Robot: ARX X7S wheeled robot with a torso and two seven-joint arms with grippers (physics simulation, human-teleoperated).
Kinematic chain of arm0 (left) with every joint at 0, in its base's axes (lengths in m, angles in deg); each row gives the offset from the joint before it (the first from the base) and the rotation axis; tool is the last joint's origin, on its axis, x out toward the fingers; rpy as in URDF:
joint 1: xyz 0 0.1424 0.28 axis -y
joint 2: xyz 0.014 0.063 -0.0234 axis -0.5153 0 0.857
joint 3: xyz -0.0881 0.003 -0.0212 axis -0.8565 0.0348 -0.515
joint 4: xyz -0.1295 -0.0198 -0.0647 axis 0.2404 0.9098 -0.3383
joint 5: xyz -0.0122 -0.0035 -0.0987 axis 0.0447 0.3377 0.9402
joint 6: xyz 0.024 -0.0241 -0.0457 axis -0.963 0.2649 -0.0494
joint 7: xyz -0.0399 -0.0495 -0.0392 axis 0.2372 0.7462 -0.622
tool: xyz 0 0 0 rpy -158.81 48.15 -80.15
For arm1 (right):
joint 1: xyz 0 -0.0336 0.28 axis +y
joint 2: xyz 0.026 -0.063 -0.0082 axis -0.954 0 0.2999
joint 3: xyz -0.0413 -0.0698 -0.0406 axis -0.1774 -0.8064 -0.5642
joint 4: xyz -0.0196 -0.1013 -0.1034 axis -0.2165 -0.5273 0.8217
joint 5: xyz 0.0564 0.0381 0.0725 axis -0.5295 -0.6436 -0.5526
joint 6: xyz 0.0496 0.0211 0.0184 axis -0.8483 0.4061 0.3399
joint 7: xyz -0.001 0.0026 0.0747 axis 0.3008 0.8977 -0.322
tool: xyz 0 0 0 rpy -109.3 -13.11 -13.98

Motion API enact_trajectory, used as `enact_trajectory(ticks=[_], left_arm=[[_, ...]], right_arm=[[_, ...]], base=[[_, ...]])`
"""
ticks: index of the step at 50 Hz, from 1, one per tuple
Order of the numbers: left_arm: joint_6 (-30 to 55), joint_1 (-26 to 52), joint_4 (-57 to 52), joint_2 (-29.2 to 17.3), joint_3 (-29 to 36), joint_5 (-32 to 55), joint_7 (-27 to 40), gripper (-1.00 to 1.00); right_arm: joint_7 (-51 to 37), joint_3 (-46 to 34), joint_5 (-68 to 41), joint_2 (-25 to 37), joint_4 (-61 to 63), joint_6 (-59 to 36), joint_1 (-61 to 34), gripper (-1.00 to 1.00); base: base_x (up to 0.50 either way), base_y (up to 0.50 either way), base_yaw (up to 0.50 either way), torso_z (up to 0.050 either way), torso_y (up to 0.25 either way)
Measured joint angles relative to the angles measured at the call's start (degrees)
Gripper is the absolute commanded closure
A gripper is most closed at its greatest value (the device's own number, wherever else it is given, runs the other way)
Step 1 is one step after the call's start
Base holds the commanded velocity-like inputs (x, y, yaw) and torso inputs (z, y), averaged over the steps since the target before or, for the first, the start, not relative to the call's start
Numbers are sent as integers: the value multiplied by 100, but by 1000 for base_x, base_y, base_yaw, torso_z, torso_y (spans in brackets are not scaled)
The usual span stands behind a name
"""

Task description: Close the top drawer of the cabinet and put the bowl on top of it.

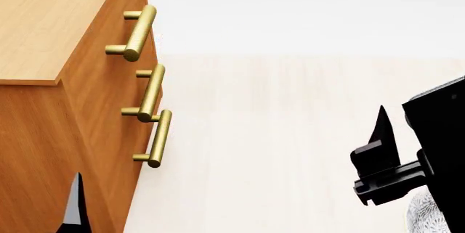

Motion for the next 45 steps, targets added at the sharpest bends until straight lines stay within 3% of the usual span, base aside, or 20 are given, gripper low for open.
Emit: enact_trajectory(ticks=[29,45], left_arm=[[-26,-8,-5,-44,75,3,49,-100],[-30,9,18,-50,140,-15,82,-100]], right_arm=[[121,-346,141,1136,695,70,433,-100],[32,-867,458,1396,750,549,1035,-100]], base=[[0,0,0,0,0],[0,0,0,0,0]])
